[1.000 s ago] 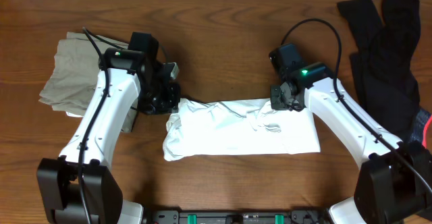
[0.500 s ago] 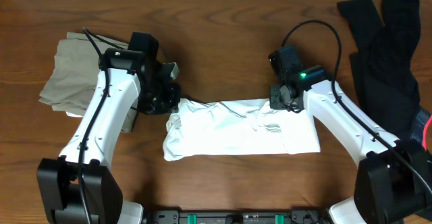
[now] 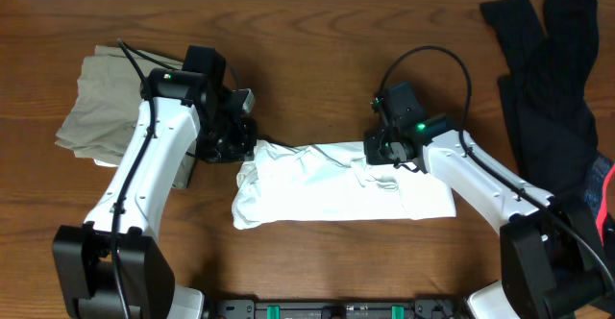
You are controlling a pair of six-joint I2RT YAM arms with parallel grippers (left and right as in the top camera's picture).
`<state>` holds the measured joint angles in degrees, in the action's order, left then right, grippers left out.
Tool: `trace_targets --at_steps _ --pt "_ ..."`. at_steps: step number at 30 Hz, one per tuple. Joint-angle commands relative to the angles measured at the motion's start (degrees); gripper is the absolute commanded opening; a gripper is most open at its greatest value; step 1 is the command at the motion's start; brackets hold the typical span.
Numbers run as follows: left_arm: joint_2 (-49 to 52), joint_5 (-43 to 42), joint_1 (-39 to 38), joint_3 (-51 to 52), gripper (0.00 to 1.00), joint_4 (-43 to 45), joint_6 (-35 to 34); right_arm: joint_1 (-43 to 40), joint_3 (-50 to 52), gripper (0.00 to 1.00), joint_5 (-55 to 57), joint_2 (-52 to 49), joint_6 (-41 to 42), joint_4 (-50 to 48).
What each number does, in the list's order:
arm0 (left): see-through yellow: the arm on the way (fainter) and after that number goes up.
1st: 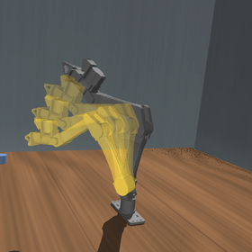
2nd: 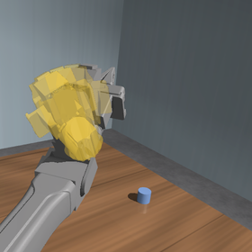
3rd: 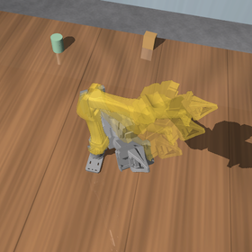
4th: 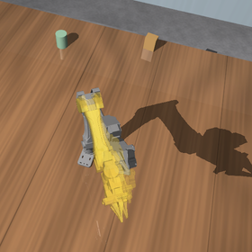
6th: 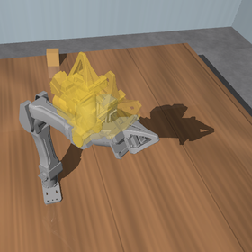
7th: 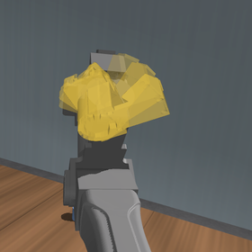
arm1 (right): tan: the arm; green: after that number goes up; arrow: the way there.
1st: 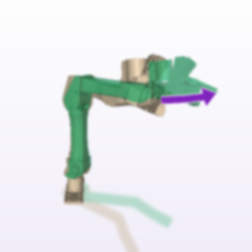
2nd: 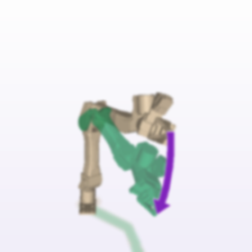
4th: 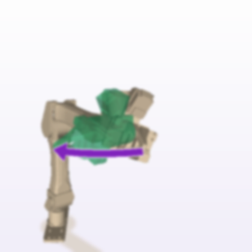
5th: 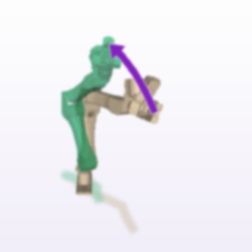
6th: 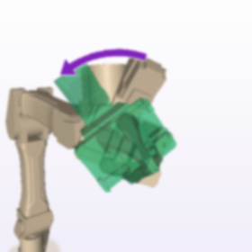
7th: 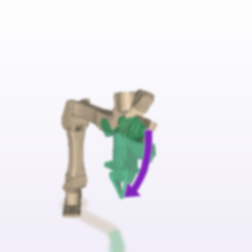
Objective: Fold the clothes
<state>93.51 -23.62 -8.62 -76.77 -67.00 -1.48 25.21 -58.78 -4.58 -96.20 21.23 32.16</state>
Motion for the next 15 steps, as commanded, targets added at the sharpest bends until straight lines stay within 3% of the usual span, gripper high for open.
trace_targets --at_steps 1,8,15 --pt "-0.3 0.3 0.3 -0.3 0.06 -0.2 0.2 1.1 0.4 0.16 -1.4 -0.5 -1.2 -0.8" --pt "-0.3 0.3 0.3 -0.3 0.06 -0.2 0.2 0.0 -0.2 0.17 3.3 1.1 -1.9 -0.6" --pt "-0.3 0.3 0.3 -0.3 0.06 -0.2 0.2 -4.7 -2.0 0.19 4.4 11.6 -2.9 2.3"
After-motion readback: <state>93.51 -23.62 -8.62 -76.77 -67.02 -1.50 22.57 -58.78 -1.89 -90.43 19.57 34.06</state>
